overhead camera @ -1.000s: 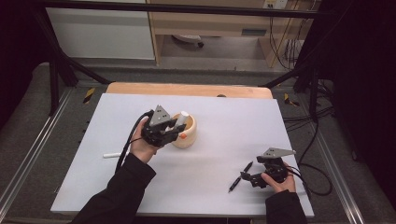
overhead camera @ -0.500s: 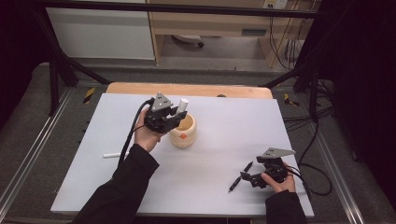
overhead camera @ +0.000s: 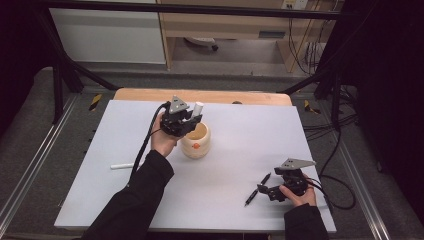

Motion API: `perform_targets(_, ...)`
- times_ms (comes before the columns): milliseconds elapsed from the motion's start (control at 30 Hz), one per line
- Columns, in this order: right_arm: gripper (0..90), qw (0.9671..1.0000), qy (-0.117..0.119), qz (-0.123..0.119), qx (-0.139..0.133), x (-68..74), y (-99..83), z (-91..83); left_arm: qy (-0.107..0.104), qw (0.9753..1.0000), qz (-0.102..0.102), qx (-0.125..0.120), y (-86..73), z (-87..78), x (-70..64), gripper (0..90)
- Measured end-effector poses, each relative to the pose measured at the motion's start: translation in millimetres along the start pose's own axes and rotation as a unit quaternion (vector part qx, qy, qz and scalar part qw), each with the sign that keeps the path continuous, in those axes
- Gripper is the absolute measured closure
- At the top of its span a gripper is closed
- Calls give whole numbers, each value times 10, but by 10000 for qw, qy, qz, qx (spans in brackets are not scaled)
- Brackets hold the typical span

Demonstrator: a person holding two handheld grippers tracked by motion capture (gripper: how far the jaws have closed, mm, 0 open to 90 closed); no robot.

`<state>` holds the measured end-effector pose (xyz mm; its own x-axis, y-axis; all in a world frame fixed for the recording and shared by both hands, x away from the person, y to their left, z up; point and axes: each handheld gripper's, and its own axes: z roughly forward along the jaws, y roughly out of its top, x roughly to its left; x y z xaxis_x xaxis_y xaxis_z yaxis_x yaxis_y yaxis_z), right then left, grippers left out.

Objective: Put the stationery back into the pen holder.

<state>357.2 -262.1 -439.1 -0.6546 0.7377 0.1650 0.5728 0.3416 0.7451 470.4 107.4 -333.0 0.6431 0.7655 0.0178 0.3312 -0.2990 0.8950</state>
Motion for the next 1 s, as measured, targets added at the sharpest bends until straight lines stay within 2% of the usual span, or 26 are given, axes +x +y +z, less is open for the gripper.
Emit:
perform_targets(333,7,10000,8,-1,6,1,-1,1,-47,9999,-63,122,-145,163,3,685)
perform_targets(800,7,10000,24,-41,53,0,-3,10,-56,9991,-160,387,-389,311,13,685)
perform_targets(1000,7,10000,32,-32,65,2,-3,13,-60,9986,-195,484,-441,343,11,684)
